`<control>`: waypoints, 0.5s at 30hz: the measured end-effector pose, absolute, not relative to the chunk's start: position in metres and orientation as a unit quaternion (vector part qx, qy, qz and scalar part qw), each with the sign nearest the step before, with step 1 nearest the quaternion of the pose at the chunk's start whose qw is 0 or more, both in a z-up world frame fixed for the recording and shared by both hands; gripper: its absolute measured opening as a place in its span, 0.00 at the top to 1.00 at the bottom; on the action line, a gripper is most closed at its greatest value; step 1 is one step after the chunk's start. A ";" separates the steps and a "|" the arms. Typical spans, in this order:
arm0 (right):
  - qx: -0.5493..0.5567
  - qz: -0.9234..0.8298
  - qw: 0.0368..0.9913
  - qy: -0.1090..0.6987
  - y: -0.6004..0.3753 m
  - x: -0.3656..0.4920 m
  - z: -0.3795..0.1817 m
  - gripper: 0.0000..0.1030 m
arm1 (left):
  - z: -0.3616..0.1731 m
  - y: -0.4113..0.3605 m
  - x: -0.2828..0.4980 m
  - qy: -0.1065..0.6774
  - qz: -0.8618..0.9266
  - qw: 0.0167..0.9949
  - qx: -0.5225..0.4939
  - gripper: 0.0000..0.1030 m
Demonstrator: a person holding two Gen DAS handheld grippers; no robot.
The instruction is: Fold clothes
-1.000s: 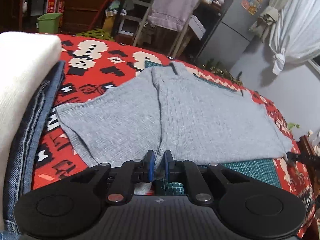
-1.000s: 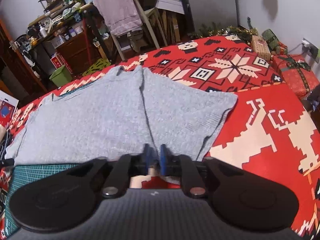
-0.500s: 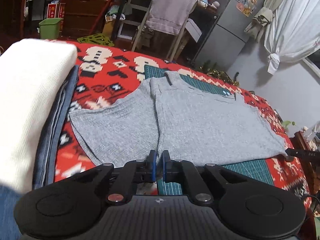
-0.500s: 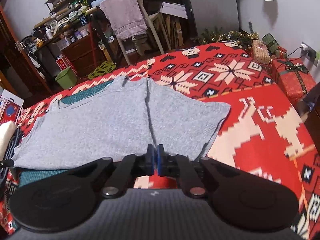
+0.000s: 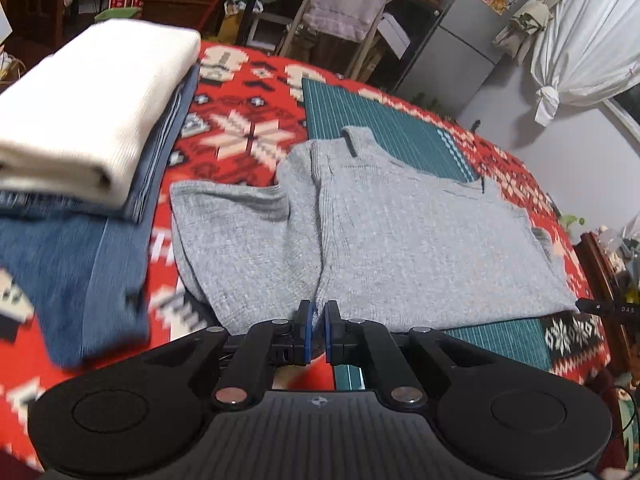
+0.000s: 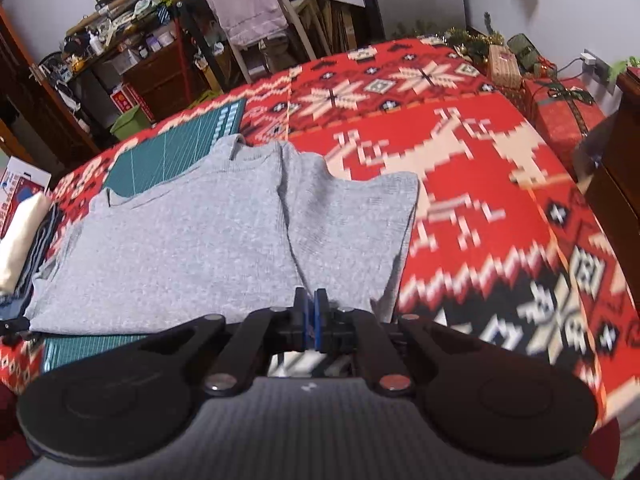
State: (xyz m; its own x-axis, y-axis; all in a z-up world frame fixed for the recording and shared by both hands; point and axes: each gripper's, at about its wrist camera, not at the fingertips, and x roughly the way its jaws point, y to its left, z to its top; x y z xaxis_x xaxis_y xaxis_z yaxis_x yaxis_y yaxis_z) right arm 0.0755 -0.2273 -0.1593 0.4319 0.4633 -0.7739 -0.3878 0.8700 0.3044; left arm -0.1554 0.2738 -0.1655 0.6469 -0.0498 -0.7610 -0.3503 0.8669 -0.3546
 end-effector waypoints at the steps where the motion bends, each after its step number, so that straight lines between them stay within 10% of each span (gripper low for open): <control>1: 0.041 0.251 0.844 0.472 -0.229 0.071 -0.159 0.98 | -0.166 0.271 -0.160 0.415 0.085 0.873 -0.243 0.94; 15: 0.053 0.257 0.837 0.481 -0.244 0.046 -0.160 0.96 | -0.179 0.253 -0.176 0.456 0.090 0.860 -0.212 0.90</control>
